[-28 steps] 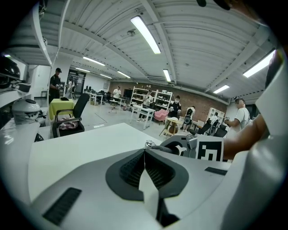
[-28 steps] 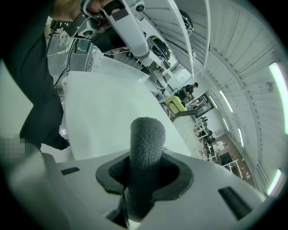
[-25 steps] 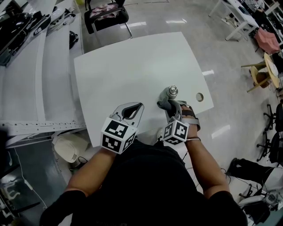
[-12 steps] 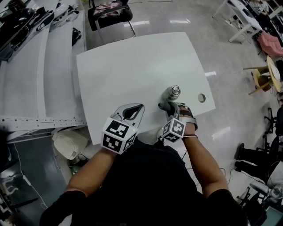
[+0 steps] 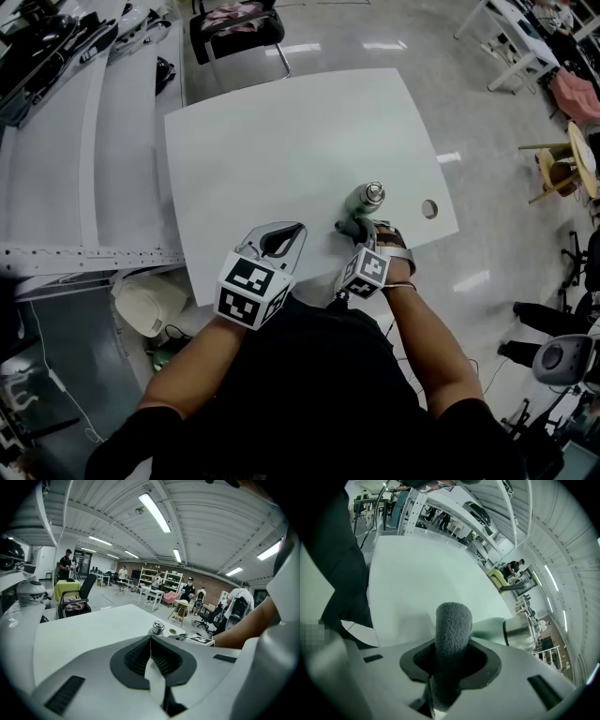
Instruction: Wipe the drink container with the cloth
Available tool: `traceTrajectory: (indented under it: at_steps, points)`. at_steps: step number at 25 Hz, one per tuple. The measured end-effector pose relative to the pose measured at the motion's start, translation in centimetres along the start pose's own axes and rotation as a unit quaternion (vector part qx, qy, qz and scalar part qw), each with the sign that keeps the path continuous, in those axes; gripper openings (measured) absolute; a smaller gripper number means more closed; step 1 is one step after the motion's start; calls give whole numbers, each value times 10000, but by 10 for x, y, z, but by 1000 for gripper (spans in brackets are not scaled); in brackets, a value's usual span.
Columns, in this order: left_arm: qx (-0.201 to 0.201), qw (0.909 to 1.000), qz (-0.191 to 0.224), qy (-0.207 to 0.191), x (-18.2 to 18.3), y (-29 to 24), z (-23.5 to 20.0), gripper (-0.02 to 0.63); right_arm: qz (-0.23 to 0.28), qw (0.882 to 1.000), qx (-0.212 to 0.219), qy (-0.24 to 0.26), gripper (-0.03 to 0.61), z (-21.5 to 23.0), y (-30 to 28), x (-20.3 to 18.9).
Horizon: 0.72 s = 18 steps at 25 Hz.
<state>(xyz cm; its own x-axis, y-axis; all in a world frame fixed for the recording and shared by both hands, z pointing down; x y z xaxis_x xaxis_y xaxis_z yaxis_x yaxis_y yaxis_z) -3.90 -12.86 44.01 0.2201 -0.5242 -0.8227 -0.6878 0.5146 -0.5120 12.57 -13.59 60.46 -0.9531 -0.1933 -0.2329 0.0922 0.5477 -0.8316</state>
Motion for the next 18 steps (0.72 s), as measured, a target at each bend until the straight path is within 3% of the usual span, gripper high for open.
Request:
traceTrajectory:
  at_steps: [11, 18]
  points:
    - [20, 10000, 28, 8, 4, -4, 0, 17, 15, 9997, 241, 76, 115, 2, -2, 2]
    - [1, 10000, 40, 1, 8, -11, -1, 17, 650, 9912, 441, -1070, 115, 14, 28, 11]
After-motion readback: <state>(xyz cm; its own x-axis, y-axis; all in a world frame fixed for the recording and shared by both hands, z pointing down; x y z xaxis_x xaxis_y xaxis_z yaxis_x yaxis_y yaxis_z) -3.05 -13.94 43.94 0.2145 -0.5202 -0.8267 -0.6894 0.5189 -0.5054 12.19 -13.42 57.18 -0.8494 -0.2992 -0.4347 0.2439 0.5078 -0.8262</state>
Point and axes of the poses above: the fingertips, and each gripper's own axes: y backward along the fingers, z to its right, x out of its top, the point moved 5 cm from there along y, backward along the fingers
